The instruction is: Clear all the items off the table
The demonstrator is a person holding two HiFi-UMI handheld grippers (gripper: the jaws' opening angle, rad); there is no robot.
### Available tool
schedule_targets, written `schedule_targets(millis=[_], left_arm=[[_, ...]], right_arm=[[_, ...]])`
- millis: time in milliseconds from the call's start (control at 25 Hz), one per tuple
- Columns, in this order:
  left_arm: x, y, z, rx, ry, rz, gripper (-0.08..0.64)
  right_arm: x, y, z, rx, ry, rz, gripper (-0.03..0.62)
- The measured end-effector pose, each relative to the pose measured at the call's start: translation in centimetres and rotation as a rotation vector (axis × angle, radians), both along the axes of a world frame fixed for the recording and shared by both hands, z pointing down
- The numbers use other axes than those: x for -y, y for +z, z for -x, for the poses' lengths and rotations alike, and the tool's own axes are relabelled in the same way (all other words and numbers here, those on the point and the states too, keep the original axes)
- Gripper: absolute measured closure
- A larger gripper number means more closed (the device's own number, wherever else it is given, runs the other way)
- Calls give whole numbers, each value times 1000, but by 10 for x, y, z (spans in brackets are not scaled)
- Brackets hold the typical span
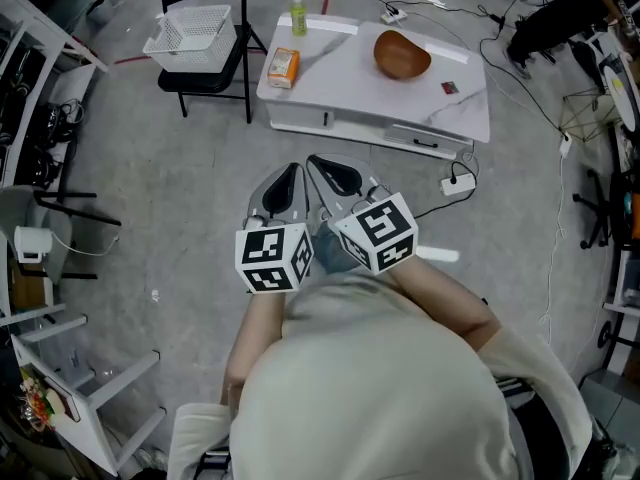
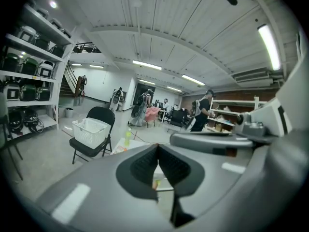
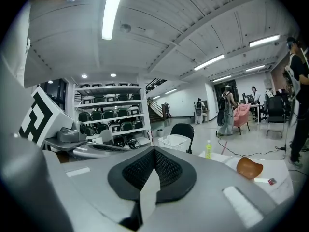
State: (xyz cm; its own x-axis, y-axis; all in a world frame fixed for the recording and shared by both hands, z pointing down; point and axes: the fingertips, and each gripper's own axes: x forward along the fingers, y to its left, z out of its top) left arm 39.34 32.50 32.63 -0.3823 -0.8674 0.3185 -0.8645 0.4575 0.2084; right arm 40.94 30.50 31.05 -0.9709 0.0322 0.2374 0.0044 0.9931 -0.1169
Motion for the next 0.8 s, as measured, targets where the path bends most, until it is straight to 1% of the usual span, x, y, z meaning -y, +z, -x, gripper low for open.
schedule_targets(millis=[240, 440, 600, 800], left_arm=[[35, -6, 54, 4, -31, 1, 552], [60, -9, 93, 26, -56, -2, 552], [73, -8, 118, 33, -74, -3, 552], [85, -5, 139, 26, -91, -3, 552]], right_arm=[[37, -4, 57, -2, -36, -4, 594], [61, -6, 98, 8, -67, -12, 594], [74, -6, 122, 17, -84, -18, 594], [91, -3, 143, 16, -87, -17, 594]])
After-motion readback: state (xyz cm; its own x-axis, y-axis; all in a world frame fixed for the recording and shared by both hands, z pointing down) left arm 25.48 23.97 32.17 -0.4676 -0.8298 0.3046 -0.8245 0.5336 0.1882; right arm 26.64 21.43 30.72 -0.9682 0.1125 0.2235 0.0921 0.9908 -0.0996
